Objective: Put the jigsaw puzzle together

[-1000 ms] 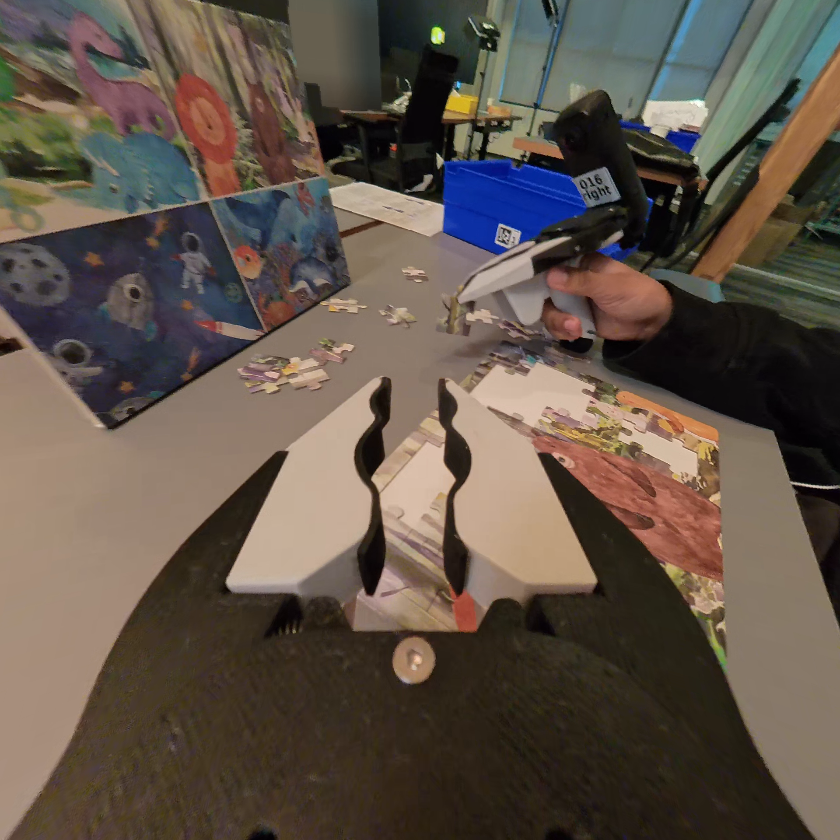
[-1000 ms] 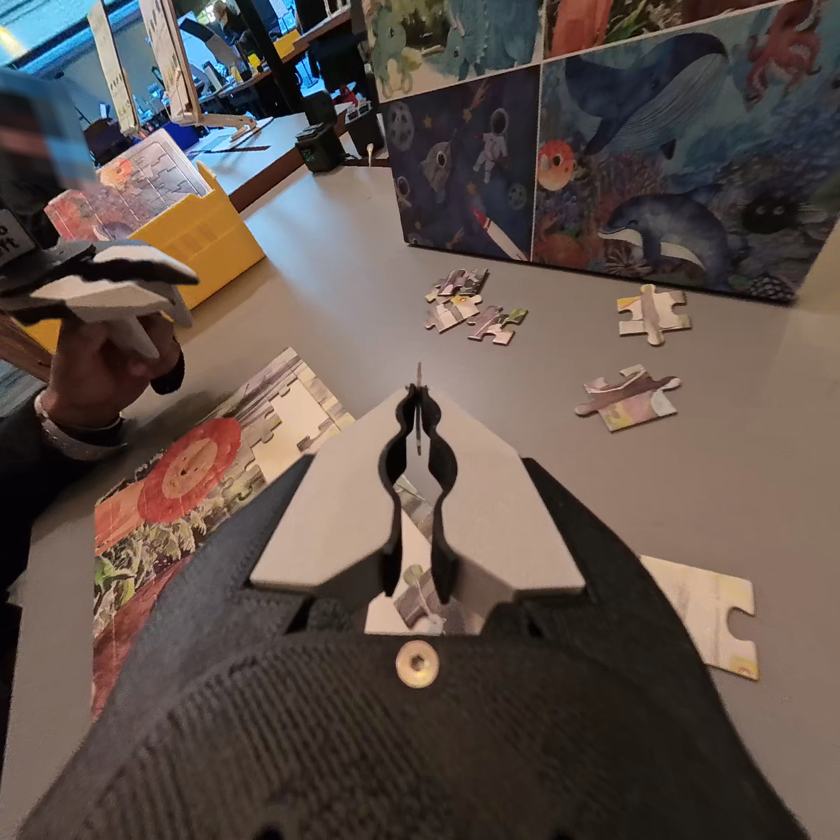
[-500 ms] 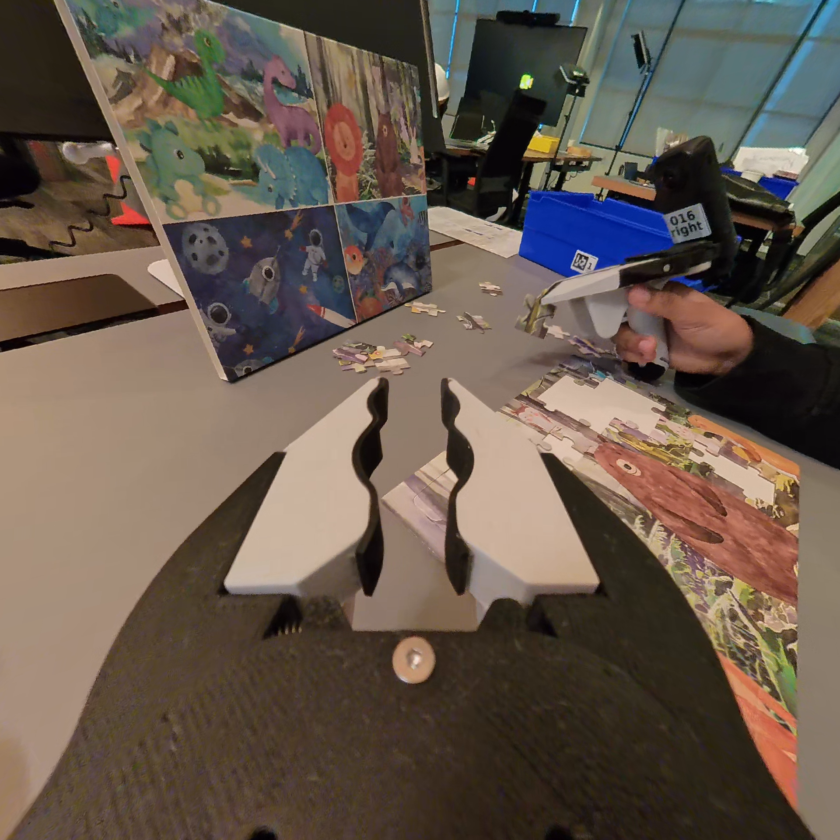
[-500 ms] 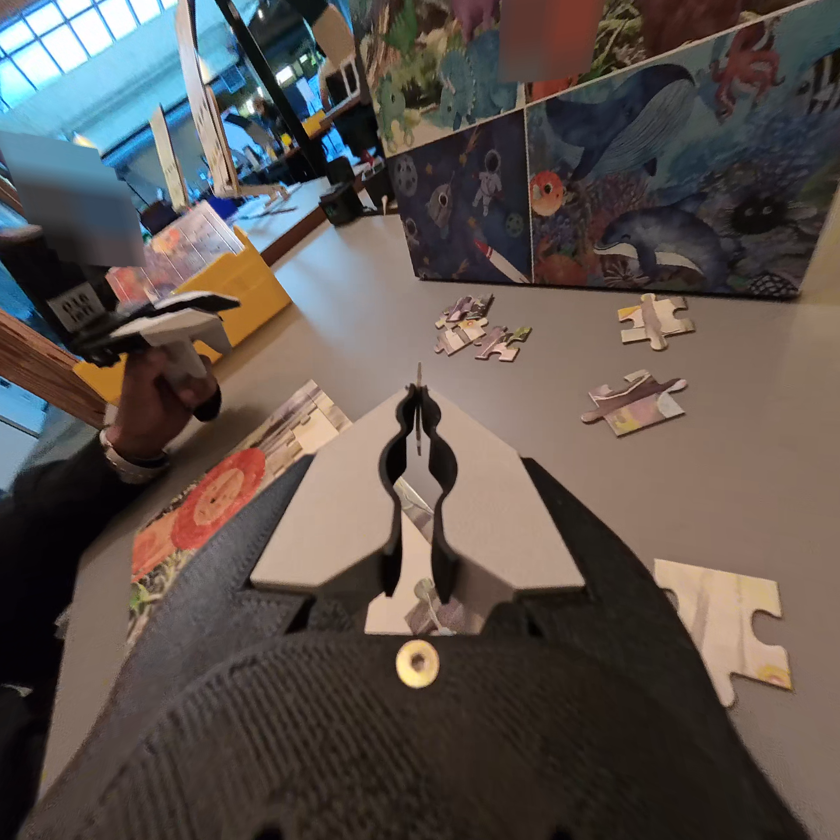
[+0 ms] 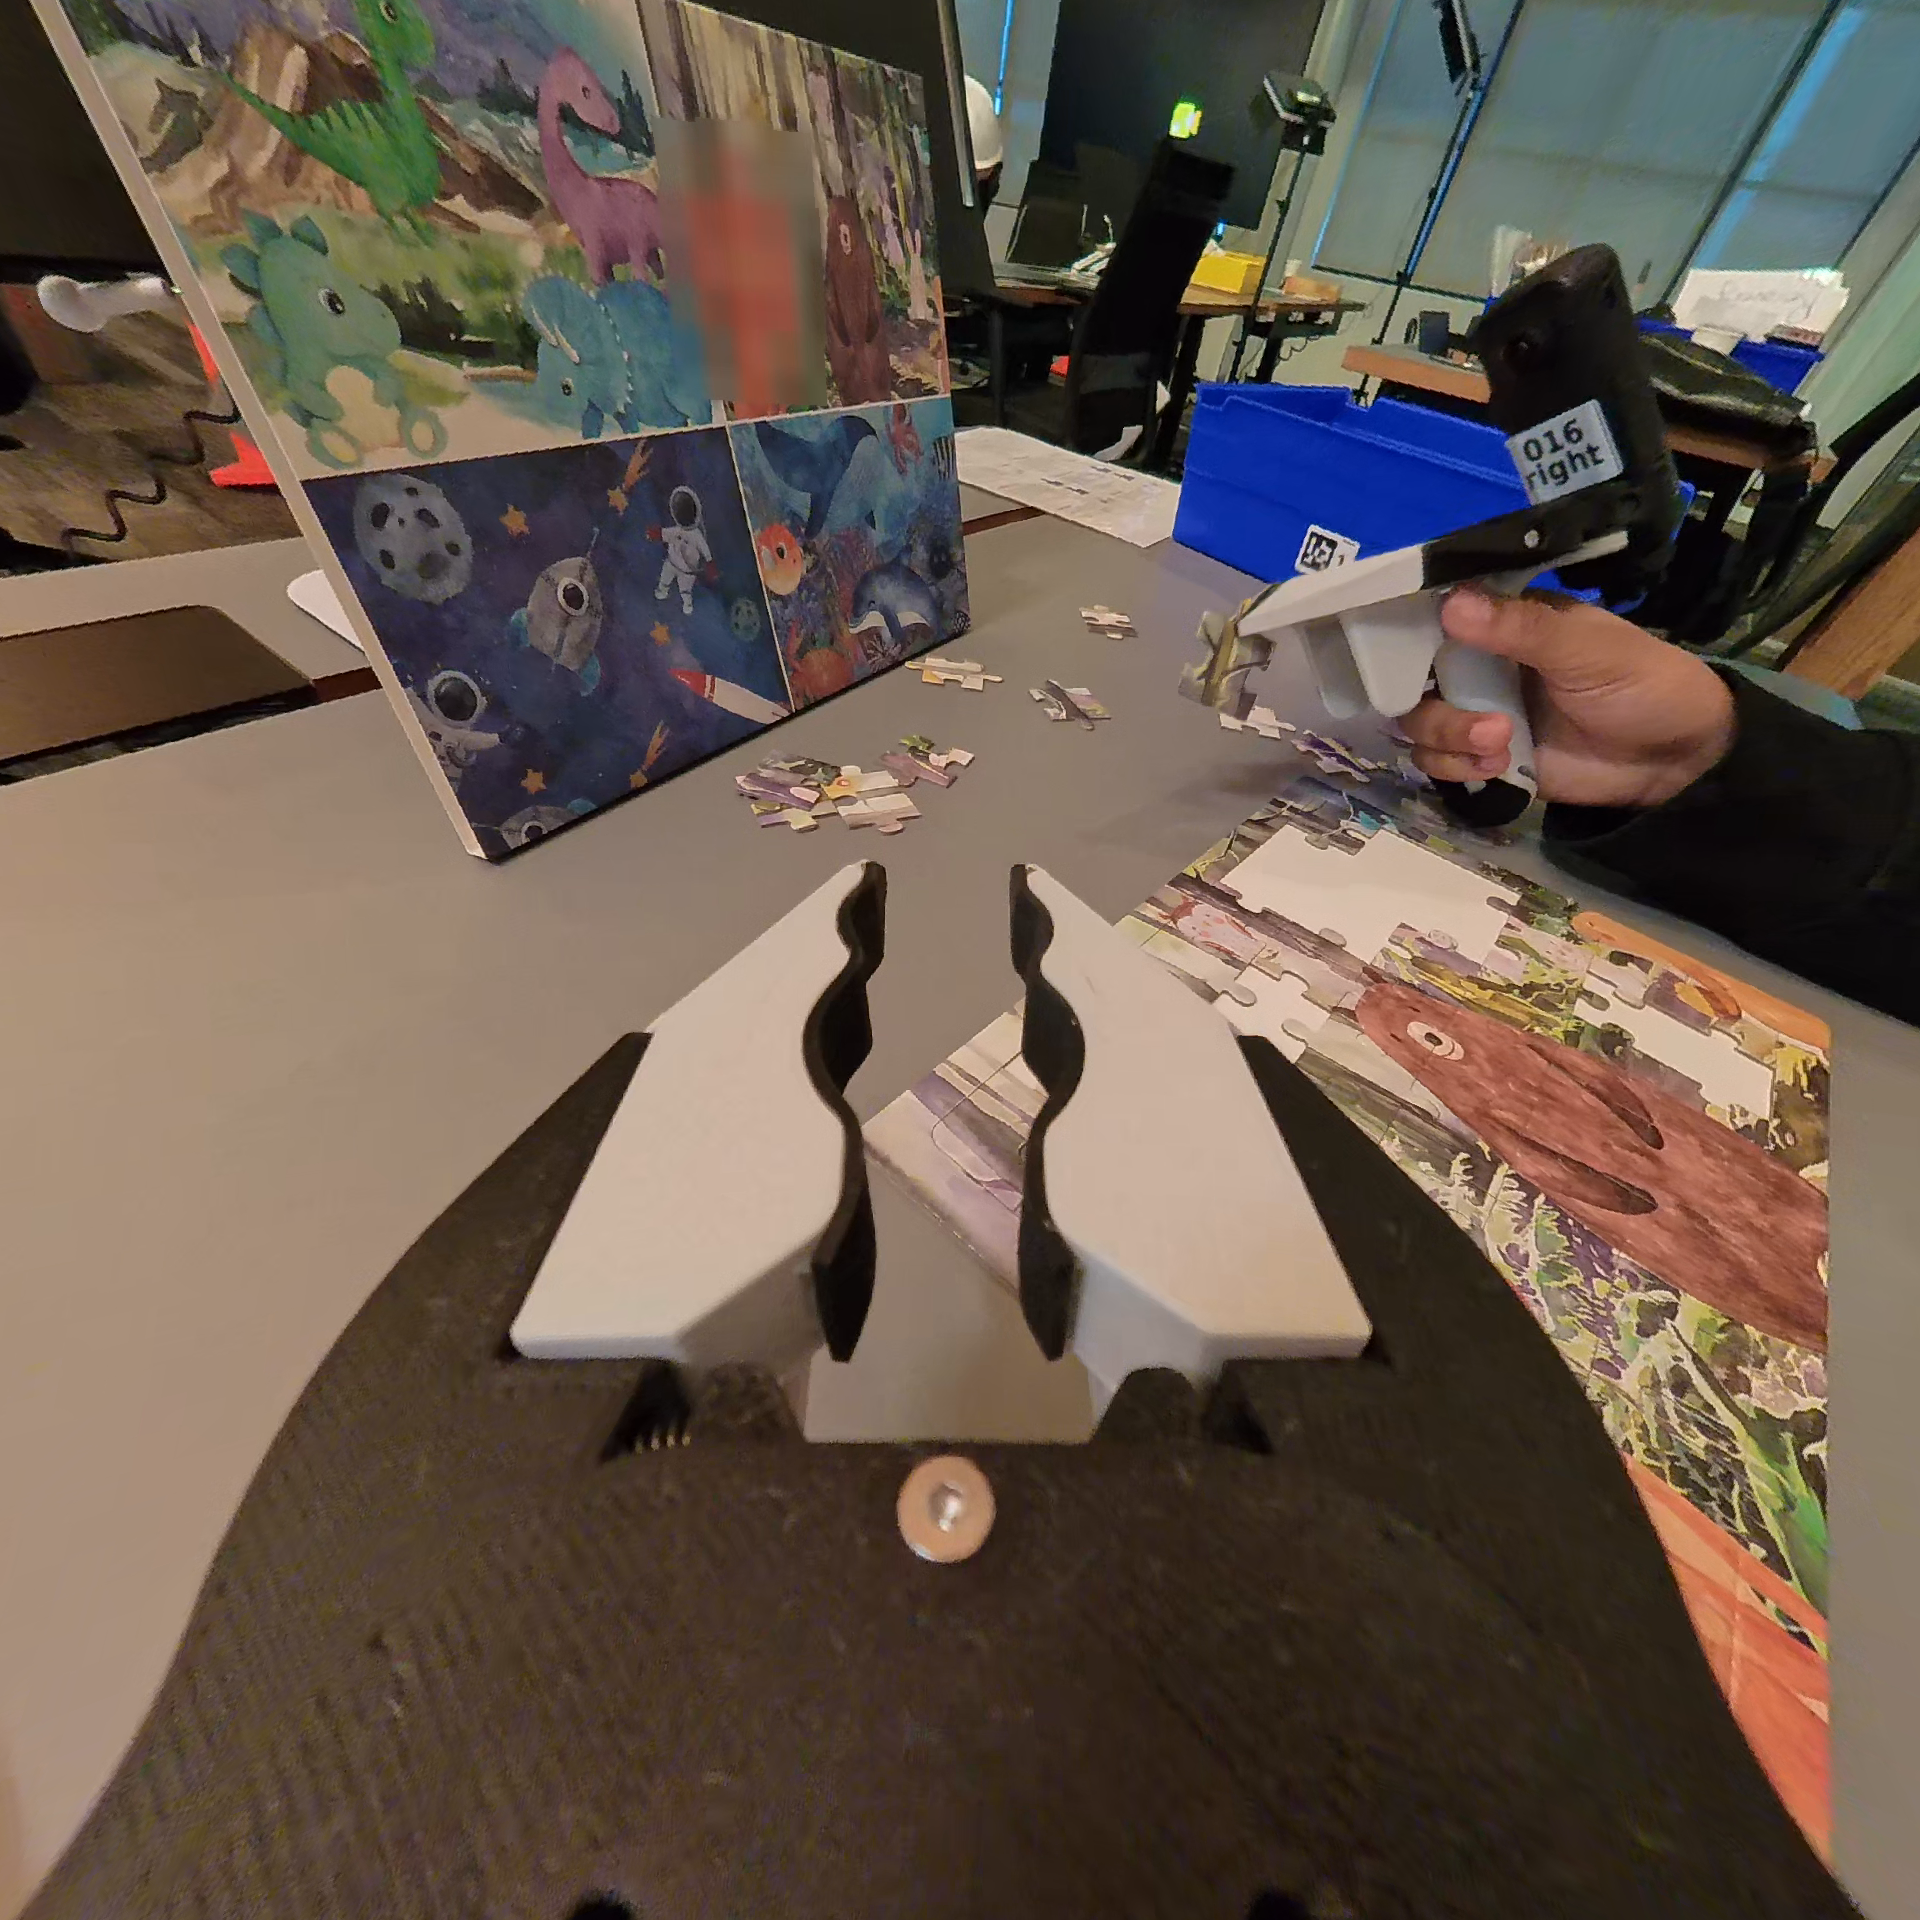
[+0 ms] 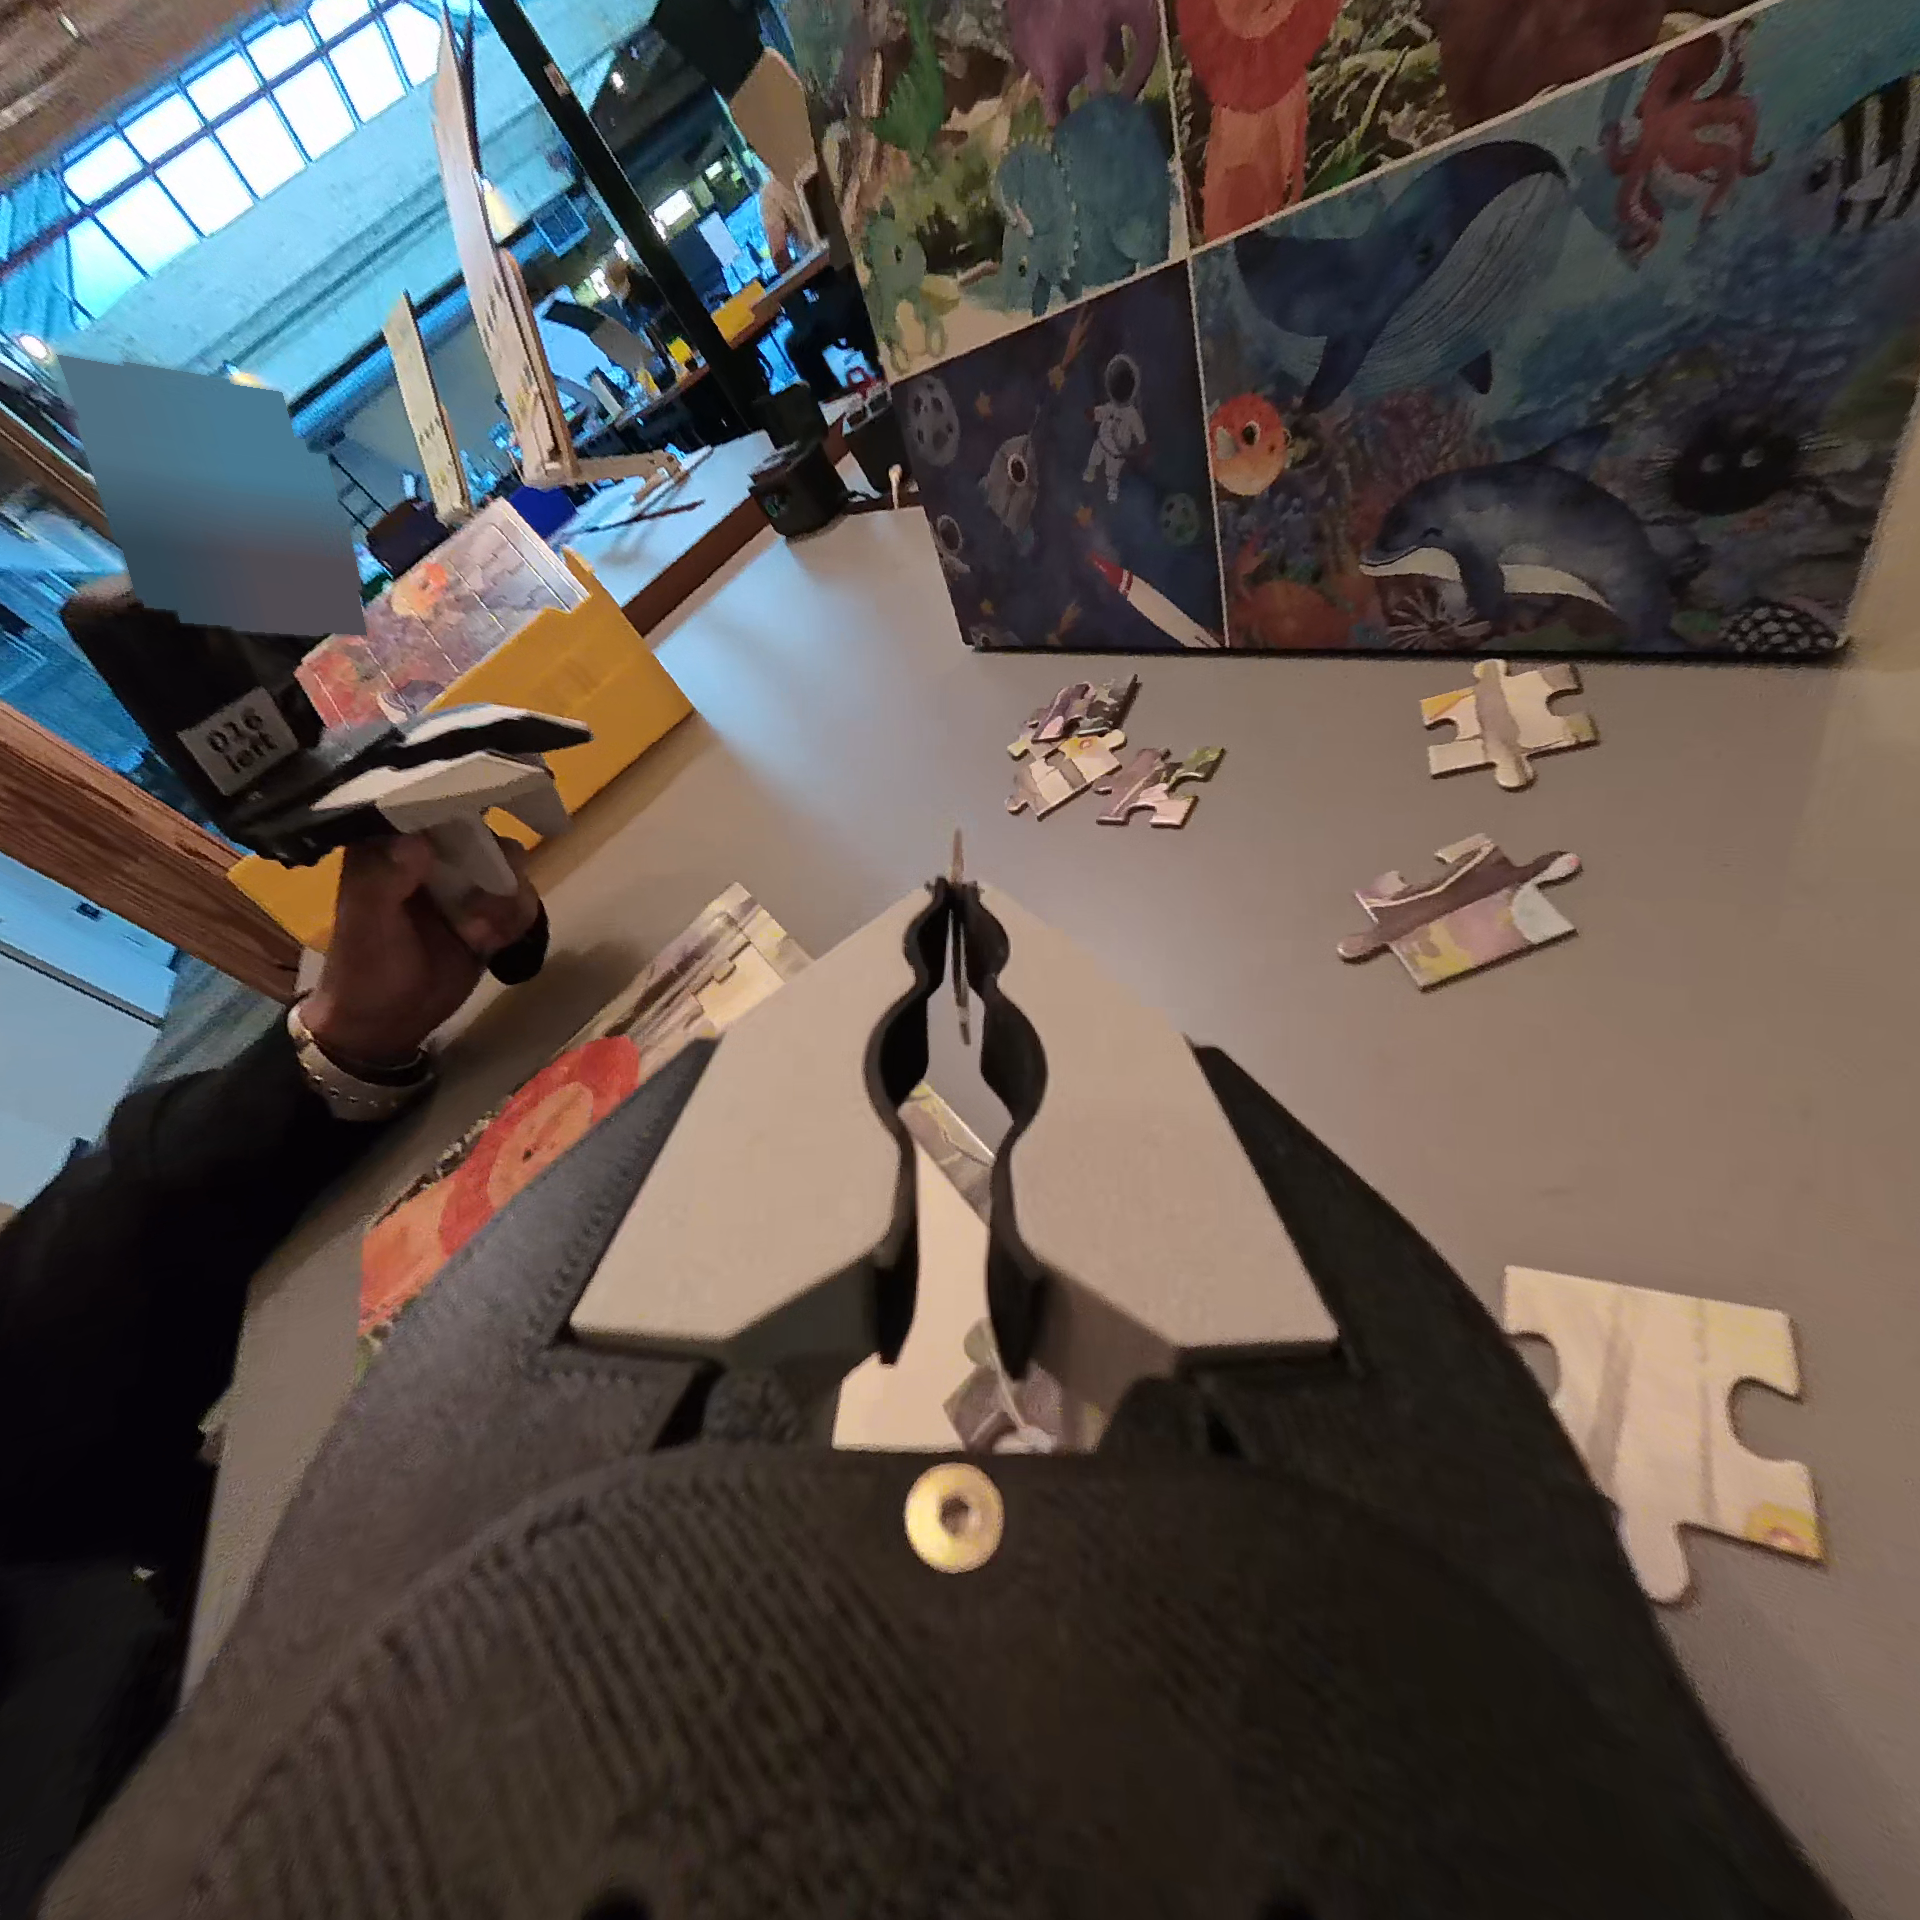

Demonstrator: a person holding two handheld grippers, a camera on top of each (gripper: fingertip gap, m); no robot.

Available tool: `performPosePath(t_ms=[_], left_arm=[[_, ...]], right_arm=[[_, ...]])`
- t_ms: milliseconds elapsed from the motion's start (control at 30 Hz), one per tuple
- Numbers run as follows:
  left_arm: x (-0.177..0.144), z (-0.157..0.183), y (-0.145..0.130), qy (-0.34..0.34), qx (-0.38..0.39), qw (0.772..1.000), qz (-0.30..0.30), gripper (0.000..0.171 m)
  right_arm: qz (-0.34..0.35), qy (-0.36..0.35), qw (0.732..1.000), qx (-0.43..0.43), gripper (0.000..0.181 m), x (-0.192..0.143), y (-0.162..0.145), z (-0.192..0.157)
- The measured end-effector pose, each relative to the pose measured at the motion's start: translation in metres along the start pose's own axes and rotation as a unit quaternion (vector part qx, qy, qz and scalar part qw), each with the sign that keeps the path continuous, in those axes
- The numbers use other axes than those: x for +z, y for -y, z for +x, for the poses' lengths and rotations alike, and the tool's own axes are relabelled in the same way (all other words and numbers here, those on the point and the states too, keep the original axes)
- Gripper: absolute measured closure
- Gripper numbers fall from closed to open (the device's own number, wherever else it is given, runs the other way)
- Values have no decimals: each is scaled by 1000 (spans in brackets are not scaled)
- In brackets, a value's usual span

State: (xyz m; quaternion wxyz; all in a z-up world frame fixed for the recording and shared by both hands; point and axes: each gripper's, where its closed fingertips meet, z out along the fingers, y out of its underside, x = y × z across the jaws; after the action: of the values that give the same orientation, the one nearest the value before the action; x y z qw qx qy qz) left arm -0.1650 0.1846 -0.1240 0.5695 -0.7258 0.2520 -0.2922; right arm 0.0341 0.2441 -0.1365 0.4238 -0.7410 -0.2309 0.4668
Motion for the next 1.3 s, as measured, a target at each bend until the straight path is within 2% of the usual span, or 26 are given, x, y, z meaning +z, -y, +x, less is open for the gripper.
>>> performPosePath(t_ms=[233,533,900,1067,1167,1267,1300], left_arm=[[-1,-1,0,1,-5,1000,1,149],[0,-2,-1,1,-5,1000,-1,148],[0,-3,-1,6,-5,1000,0,146],[-1,-8,0,26,-4,1000,2,138],[-1,-8,1,29,-7,1000,0,140],[-1,-1,2,18,8,1000,-4,170],[-1,-3,1,34,20,999,-11,171]], right_arm=[[-33,-20,999,-27,180,5,-11,3],[-41,-21,999,-25,178,6,-14,3],[-27,-20,999,-31,177,3,-8,2],[-13,-25,998,-50,176,0,-1,0],[-34,-95,984,-146,173,-3,-1,8],[-59,-152,948,-274,170,-3,-2,6],[-54,-151,943,-292,166,-1,-1,1]])
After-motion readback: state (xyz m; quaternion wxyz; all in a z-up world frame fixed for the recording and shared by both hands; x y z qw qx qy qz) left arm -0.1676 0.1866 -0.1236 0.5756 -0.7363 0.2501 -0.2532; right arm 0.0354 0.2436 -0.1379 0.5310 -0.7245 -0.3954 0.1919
